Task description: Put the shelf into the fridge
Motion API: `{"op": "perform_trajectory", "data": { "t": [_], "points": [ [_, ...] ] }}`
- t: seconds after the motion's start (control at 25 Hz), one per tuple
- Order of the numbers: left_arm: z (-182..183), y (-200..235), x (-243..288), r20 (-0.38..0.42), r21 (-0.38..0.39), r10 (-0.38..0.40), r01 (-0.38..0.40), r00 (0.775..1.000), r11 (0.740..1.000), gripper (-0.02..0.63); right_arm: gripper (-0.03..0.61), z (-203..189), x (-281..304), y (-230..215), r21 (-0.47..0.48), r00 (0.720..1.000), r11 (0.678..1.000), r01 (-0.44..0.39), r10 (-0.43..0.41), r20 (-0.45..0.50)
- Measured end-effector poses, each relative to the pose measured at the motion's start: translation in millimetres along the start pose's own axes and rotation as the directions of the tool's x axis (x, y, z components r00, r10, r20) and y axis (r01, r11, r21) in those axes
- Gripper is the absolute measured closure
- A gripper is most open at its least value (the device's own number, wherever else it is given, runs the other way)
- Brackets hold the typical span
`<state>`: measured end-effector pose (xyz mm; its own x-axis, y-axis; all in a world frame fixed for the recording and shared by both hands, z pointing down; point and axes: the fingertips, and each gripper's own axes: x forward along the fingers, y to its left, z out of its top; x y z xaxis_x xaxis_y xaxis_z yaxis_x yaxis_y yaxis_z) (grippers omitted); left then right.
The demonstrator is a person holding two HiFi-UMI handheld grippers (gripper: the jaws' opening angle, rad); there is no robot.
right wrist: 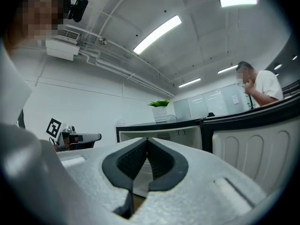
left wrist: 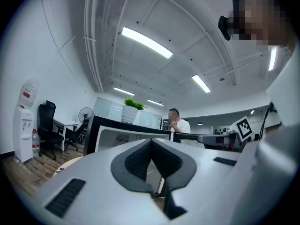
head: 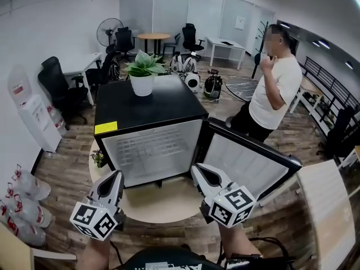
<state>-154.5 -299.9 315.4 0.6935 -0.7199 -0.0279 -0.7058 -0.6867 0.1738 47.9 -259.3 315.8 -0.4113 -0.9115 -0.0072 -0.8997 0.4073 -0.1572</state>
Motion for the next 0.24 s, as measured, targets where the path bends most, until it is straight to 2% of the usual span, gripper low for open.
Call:
{"op": "perform_trajectory", "data": {
  "t": [0.24],
  "points": [
    [1.2, 4.1, 3.6, 0.014, 0.029, 0.042, -0.042, 0.999, 0.999, 0.612, 0.572, -8.4, 10.9, -6.2, -0.004, 1.0, 1.0, -0.019, 0.019, -0.023]
  ]
}}
